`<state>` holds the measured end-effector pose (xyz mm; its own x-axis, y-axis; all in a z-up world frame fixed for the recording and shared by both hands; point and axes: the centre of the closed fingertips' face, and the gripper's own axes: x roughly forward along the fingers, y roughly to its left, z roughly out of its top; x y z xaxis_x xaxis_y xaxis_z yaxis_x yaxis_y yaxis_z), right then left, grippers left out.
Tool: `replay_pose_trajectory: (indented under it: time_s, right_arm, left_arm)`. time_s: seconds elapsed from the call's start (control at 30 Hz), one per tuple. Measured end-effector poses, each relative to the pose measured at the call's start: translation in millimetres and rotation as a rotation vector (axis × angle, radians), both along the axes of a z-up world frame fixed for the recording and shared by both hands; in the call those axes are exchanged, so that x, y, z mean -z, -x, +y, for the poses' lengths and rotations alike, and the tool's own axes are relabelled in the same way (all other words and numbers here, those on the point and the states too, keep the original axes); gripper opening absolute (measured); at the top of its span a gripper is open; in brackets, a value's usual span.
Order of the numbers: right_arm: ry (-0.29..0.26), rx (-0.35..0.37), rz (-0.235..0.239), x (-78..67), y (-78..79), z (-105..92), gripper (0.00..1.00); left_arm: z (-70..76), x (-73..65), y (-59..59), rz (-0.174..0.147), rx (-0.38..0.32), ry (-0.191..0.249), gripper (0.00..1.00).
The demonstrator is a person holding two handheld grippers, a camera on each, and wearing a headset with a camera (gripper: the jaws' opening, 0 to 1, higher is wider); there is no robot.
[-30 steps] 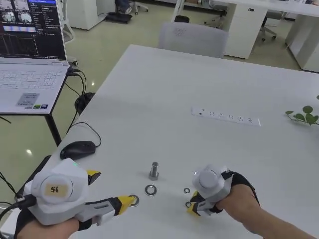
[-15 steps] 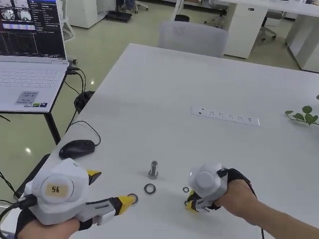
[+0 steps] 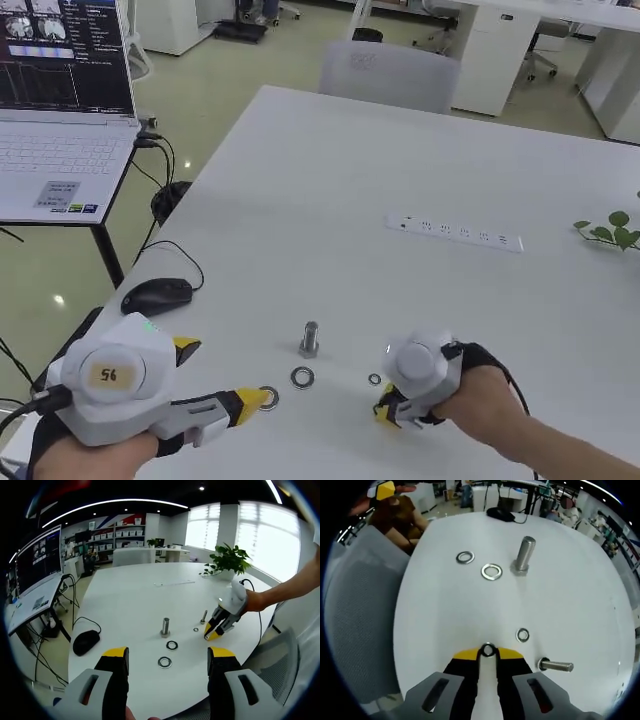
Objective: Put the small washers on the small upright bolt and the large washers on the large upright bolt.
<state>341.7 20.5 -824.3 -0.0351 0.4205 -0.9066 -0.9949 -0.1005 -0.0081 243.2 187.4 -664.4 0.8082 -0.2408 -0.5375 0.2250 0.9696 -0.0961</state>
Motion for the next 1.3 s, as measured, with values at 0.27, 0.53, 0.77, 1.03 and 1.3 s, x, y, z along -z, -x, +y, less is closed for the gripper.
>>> replay_pose_trajectory:
  time_s: [0.27,0.53,0.77,1.03,1.3]
  right_arm:
    - [-0.033,0.051,0.021,-5.5,1.2,-3.3,0.14]
    - [-0.061,0.097,0.032,-10.0,-1.3,-9.2,0.14]
    - [-0.103,0.153,0.004,-29.4,-9.3,-17.8,0.14]
    - [-0.121,0.211,-0.04,-47.0,-30.7,-35.5,0.14]
    - [-0.137,0.249,-0.086,-65.6,-59.6,-42.2,0.14]
  left_arm:
    - [-1.6,0.7,1.0,0.002,0.004,0.002,0.63]
    - [-3.3,0.5,0.4,0.002,0.01,0.002,0.63]
    - [-3.9,-0.5,-1.4,-0.001,0.013,0.004,0.63]
    - [-8.0,-0.7,-4.0,-0.002,0.022,0.007,0.63]
    - [-10.7,-1.0,-6.2,-0.005,0.028,0.008,0.63]
